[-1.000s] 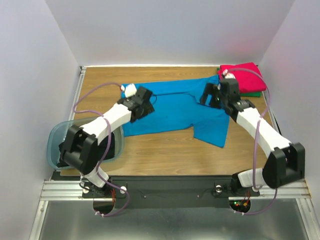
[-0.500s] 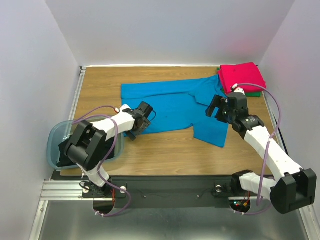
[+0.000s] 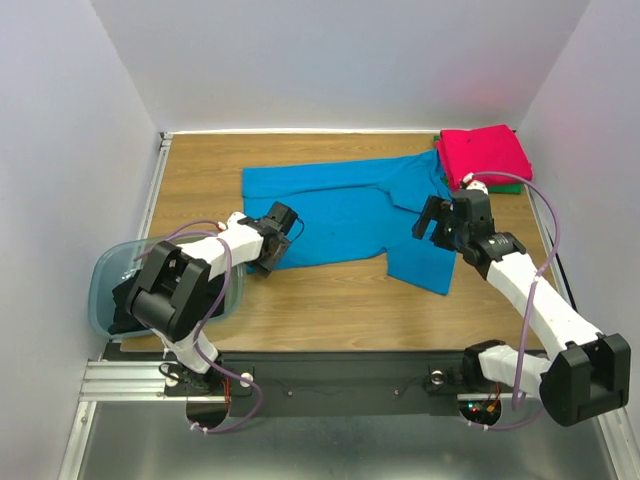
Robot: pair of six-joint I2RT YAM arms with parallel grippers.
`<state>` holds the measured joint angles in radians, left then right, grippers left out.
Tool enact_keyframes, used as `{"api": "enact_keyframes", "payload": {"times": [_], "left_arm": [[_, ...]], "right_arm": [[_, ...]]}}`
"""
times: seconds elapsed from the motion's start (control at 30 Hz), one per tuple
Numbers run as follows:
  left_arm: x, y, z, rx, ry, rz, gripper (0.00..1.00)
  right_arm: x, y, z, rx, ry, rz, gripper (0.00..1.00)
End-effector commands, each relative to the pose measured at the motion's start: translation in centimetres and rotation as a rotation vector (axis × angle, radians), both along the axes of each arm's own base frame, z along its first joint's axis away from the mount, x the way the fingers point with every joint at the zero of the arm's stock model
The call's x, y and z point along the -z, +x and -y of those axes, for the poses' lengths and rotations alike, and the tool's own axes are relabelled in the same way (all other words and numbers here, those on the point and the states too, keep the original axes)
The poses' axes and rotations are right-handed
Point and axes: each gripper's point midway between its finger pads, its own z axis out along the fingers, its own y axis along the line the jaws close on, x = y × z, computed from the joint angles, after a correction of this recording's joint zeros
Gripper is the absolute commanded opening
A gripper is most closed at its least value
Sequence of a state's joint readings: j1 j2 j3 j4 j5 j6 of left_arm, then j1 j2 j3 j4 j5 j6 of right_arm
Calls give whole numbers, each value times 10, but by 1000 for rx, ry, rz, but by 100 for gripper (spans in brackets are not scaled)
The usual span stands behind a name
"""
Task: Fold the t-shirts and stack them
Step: Fold the tshirt
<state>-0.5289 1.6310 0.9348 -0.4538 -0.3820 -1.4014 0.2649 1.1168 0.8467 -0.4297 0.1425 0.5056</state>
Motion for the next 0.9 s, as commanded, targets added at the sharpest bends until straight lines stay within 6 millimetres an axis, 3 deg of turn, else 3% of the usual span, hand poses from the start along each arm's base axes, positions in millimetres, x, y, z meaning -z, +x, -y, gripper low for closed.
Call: {"api": "enact_keyframes", "payload": {"times": [0.0, 0.3, 0.5, 0.53, 0.57, 0.87], "left_arm": [[33, -17, -33, -74, 100, -111, 67], [29, -17, -39, -89, 125, -121, 43], [29, -23, -35, -58, 102, -128, 21], [30, -24, -36, -52, 102, -132, 16], [28, -24, -35, -48, 99, -130, 1], [26, -17, -26, 5, 75, -118, 0]], "right_arm": [[-5, -2, 8, 34, -20, 25, 100], [19, -10, 26, 148, -56, -47, 100], [46, -39, 36, 222, -61, -146, 100], [50, -42, 37, 229, -58, -158, 100], [59, -49, 38, 238, -54, -185, 100], [104, -69, 44, 294, -84, -326, 97]]}}
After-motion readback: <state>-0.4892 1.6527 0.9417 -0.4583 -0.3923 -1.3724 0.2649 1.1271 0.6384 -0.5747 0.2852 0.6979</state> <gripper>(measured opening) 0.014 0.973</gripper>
